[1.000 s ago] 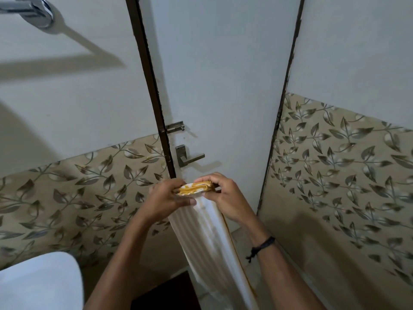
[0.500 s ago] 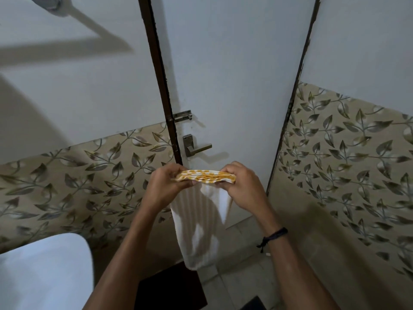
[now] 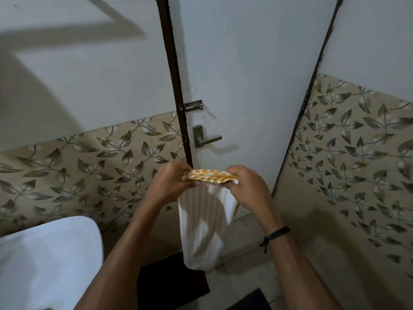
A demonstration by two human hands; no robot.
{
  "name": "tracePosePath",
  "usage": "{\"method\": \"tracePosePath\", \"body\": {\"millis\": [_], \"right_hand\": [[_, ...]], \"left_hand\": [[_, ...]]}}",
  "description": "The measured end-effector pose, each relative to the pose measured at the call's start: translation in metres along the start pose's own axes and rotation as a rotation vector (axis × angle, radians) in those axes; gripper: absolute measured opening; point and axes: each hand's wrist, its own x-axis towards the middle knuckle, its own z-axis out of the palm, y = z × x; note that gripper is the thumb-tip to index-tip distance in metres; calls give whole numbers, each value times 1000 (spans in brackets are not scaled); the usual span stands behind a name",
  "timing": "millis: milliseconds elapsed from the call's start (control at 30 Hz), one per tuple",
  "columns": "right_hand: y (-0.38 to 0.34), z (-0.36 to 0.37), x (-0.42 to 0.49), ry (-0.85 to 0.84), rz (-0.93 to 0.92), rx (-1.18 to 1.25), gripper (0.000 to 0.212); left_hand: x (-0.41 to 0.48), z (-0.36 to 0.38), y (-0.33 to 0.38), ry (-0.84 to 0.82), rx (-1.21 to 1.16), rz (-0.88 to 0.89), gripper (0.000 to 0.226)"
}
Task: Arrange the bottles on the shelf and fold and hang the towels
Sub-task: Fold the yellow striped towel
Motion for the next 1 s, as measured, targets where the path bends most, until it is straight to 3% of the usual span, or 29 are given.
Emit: {"method": "tracePosePath", "body": {"millis": [233,433,533,633,700,800,900,1000], "right_hand": [[-9,-10,2,-274,-69,-44,46],[-11,-12,3,-196,-27,-19,50],[-3,-10,4,-85,65,268,31],[0,-11,1,74,113,741,22],[-3,-13,0,123,127,1042,20],[-6,-3,-1,82,233,1118,24],[-10,11,-1,152,279,1132,10],[-21,10,3,191,194,1194,12]], "left_hand": [[-14,8,5,163,265,-56,18],[-16,14,6,162,264,-94,31],[-12,9,3,107,-3,-122,22],[-10,2,2,103,-654,-162,14],[-10,-6,6,141,-967,-160,20],[-3,-17,18,191,-1044,-74,26],[7,-24,18,249,-1098,-39,54],[6,-19,-9,54,-1044,-152,84]]}}
